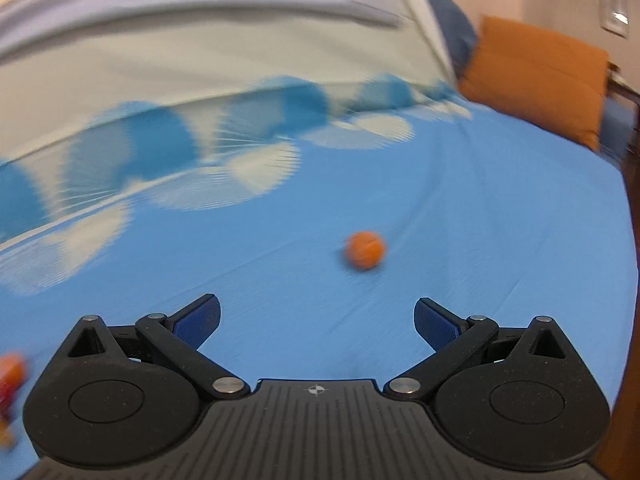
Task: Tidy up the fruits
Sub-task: 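Grasp a red date with the left tool while the right tool grasps a bagged mandarin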
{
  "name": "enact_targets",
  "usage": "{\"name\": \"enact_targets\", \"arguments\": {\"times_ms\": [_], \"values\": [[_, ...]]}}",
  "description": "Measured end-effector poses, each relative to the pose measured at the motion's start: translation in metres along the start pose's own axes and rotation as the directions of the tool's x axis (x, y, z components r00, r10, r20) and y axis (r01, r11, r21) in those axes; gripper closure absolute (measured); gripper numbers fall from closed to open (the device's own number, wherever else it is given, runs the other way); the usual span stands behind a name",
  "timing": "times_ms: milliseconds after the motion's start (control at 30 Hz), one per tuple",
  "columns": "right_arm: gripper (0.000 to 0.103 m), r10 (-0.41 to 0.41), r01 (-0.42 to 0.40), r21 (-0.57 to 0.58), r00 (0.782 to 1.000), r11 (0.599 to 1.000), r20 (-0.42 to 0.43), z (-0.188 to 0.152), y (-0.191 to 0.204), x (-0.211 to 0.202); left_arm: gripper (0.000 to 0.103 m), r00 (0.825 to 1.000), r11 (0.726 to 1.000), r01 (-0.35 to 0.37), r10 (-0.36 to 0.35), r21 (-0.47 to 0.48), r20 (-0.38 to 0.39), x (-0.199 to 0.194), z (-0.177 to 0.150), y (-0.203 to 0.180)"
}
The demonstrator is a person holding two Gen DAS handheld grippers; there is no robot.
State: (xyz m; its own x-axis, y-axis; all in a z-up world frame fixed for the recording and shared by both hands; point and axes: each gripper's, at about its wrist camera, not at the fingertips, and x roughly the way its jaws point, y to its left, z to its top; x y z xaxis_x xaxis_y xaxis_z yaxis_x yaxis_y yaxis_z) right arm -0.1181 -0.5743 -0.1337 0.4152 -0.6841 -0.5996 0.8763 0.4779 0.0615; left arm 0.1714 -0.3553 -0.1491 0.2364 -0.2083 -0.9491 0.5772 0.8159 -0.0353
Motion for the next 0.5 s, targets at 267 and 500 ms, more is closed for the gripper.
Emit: {"name": "enact_targets", "arguments": {"times_ms": [267, 500], "values": [[0.001, -0.074, 0.072, -0.030, 0.994, 0.997, -0.080, 0.024, -0.016, 0.136, 0.000, 0.997, 0.999, -0.047, 0.047, 0.006, -0.062, 0.052, 0.022, -0.006], [0.019, -0.072, 0.070, -0.038, 0.997, 0.997, -0.030, 0.017, -0.015, 0.148, 0.012, 0.996, 0.998, -0.068, 0.068, 0.002, -0.050, 0.057, 0.023, -0.008]]}}
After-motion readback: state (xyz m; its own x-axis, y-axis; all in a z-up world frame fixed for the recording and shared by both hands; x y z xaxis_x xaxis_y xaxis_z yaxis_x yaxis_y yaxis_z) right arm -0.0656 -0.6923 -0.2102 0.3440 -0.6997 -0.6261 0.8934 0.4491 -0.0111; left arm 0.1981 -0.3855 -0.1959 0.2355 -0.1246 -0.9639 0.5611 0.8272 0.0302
